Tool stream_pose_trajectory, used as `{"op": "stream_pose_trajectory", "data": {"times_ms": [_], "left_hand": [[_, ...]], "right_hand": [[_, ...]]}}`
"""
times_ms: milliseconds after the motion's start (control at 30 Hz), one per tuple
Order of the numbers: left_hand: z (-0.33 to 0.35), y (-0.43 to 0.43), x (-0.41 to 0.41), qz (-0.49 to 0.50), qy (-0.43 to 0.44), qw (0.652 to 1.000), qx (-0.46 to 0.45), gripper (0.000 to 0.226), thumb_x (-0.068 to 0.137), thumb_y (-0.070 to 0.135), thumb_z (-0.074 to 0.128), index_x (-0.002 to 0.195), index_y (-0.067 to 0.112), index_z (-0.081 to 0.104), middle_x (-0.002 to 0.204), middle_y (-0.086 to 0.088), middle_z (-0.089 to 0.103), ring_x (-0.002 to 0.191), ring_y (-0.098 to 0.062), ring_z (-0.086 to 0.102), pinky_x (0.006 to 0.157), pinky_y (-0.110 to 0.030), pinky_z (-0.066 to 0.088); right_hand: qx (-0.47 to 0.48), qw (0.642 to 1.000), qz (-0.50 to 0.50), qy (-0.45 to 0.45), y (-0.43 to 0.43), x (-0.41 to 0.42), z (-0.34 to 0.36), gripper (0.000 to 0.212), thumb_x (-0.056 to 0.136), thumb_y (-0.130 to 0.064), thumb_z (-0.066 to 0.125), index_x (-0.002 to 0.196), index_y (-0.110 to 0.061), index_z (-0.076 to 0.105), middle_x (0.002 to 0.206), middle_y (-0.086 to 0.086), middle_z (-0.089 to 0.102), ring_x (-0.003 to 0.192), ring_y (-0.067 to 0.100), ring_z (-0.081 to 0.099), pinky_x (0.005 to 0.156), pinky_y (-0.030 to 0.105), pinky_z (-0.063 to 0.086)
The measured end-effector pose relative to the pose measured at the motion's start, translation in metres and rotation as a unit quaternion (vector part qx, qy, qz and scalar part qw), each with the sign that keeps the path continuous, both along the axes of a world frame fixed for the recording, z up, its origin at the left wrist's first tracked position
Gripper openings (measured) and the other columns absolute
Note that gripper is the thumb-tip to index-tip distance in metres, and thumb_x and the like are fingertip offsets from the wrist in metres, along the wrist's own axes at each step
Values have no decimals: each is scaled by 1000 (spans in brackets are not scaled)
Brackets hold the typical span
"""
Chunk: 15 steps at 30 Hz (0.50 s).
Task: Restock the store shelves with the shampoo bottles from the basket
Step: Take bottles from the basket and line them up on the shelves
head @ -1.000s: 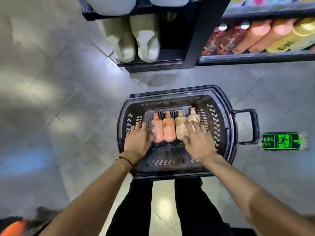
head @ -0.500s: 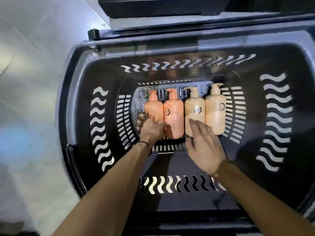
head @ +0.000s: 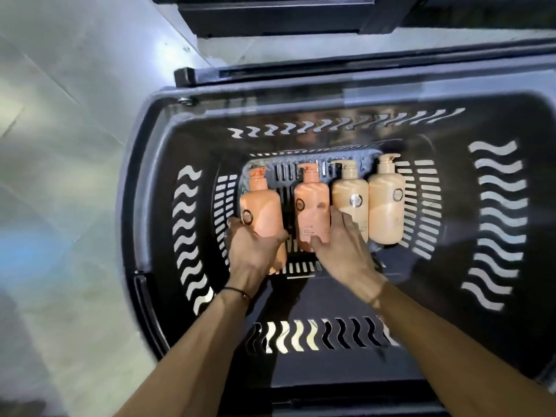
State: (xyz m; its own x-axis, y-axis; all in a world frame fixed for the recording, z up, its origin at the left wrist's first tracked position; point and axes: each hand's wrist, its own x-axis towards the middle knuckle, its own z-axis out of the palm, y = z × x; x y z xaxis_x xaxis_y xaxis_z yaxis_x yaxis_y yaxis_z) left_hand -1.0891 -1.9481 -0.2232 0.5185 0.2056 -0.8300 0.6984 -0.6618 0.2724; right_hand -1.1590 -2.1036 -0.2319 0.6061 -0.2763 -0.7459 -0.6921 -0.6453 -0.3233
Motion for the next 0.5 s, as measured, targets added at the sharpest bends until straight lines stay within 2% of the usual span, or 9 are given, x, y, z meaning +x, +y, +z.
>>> {"op": "stream_pose_trajectory", "data": {"times_ms": [67,133,167,233,333,400,500], "left_hand": [[10,14,0,28,-25,999,-13,59,66,35,92,100,22,45,80,10,55,62,-2,55,36,-7,39],[22,26,-2,36,-47,998,-3,56,64,36,94,88,27,44,80,12,54,67,0,52,36,-5,37],[25,31,-4,41,-52,998,-8,56,63,37,94,88,29,44,83,11,57,70,-2,55,40,-7,40],[35,34,-8,50,-54,997,-26,64,61,38,93,102,29,46,91,8,62,77,-5,61,47,-11,45],[45,36,-13,44,-81,995,-37,67,58,34,92,107,25,48,89,8,61,69,-1,63,42,-4,41],[47,33,-14,47,-83,995,-41,65,57,34,93,104,23,50,86,6,62,67,6,64,39,-4,39],[43,33,-13,57,-88,993,-54,65,56,32,94,104,23,51,85,7,63,70,15,61,41,-4,40]], "right_hand": [[-30,999,-21,19,6,8,-7,82,91,-46,67,154,-14,26,144,11,46,126,31,50,92,40,46],[-42,998,-41,28,14,14,-18,87,86,-50,72,150,-12,29,142,13,48,124,32,51,84,37,44],[-46,997,-48,31,18,16,-24,91,84,-51,74,150,-10,28,143,14,47,125,33,51,87,39,46],[-55,996,-53,41,26,20,-36,104,82,-50,75,156,-6,17,149,18,42,133,35,45,100,45,47],[-71,994,-58,64,41,26,-54,116,83,-43,77,159,0,2,153,22,39,138,37,42,110,45,41],[-89,991,-75,58,50,28,-66,107,87,-31,75,159,3,2,148,23,43,133,38,47,106,46,44],[-142,985,-102,16,54,28,-77,81,92,-12,66,155,6,18,138,26,52,125,40,54,101,45,47]]}}
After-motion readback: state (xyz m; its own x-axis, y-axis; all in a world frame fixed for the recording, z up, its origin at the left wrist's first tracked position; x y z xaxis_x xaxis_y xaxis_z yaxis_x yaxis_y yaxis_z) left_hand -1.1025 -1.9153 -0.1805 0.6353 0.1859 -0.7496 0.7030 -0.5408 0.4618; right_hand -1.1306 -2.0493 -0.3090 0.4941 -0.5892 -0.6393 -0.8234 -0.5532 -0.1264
